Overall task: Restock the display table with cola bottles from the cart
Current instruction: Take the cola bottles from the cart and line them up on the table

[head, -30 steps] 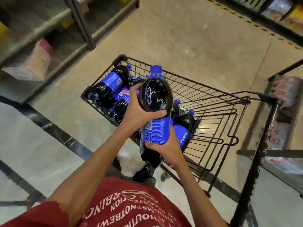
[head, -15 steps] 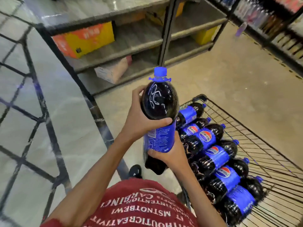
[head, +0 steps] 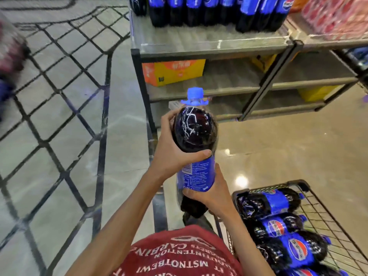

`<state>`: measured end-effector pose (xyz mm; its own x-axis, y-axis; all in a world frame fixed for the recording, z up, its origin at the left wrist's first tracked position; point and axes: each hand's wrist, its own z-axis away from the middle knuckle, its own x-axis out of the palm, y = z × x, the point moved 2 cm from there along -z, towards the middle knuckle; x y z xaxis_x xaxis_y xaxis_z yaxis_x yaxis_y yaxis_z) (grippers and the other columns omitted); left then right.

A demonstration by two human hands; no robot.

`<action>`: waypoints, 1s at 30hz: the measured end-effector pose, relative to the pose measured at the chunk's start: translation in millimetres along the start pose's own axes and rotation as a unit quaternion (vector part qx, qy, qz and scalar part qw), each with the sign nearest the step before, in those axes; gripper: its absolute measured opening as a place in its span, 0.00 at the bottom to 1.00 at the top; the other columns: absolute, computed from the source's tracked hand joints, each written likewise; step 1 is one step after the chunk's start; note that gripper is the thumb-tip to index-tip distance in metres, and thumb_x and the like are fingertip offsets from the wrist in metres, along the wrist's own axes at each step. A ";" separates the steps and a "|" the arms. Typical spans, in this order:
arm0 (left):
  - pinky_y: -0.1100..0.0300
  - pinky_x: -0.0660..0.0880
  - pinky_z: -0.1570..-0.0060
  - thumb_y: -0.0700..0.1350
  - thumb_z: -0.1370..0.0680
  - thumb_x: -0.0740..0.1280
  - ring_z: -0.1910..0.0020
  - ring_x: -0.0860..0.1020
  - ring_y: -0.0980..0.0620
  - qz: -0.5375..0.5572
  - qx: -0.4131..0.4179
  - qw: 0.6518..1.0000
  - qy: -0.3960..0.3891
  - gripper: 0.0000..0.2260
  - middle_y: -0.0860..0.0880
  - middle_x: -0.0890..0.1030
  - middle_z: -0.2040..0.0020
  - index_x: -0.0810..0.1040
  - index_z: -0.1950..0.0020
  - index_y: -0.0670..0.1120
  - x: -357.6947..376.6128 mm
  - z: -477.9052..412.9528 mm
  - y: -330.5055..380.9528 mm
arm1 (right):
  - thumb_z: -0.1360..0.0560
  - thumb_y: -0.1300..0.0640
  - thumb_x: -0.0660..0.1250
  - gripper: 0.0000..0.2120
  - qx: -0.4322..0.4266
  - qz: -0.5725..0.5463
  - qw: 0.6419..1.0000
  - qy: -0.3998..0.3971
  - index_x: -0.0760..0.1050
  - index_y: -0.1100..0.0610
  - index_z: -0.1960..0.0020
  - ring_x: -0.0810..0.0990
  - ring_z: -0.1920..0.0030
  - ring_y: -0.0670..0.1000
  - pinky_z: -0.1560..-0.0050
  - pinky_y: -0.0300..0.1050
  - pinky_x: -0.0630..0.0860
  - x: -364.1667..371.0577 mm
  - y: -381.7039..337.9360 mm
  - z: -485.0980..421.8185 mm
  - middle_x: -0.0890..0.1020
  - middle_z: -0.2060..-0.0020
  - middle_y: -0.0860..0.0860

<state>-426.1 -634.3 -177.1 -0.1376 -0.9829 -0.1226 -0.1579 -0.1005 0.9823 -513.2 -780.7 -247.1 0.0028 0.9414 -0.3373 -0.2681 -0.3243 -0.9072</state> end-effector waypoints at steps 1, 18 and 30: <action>0.60 0.75 0.37 0.50 0.42 0.82 0.34 0.76 0.56 -0.003 0.000 1.000 0.005 0.47 0.55 0.73 0.32 0.62 0.29 0.49 -0.7 -10.8 -1.0 | 0.46 0.39 0.83 0.41 -0.008 0.001 1.000 -0.004 0.69 0.41 0.37 0.82 0.46 0.41 0.45 0.51 0.81 -1.7 -2.4 -12.9 0.82 0.45 0.39; 0.66 0.72 0.38 0.52 0.42 0.82 0.33 0.75 0.56 -0.037 0.032 0.998 0.037 0.47 0.57 0.72 0.33 0.63 0.29 0.51 51.7 -259.2 -6.5 | 0.44 0.43 0.85 0.39 -0.043 -0.012 0.999 -0.019 0.69 0.38 0.38 0.82 0.47 0.41 0.46 0.51 0.82 -90.9 -40.7 -263.3 0.81 0.45 0.37; 0.75 0.70 0.44 0.45 0.42 0.83 0.37 0.75 0.66 -0.033 0.019 0.999 0.022 0.44 0.63 0.74 0.37 0.62 0.33 0.59 77.1 -392.6 -22.8 | 0.45 0.38 0.85 0.44 -0.047 -0.011 0.999 -0.001 0.69 0.39 0.34 0.82 0.43 0.43 0.44 0.50 0.83 -129.3 -59.0 -390.5 0.81 0.42 0.38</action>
<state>-49.2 -768.5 -153.4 -0.0825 -0.9802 -0.1798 -0.2014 -0.1603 0.9663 -121.5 -919.6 -248.1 0.0062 0.9483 -0.3174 -0.1766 -0.3114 -0.9337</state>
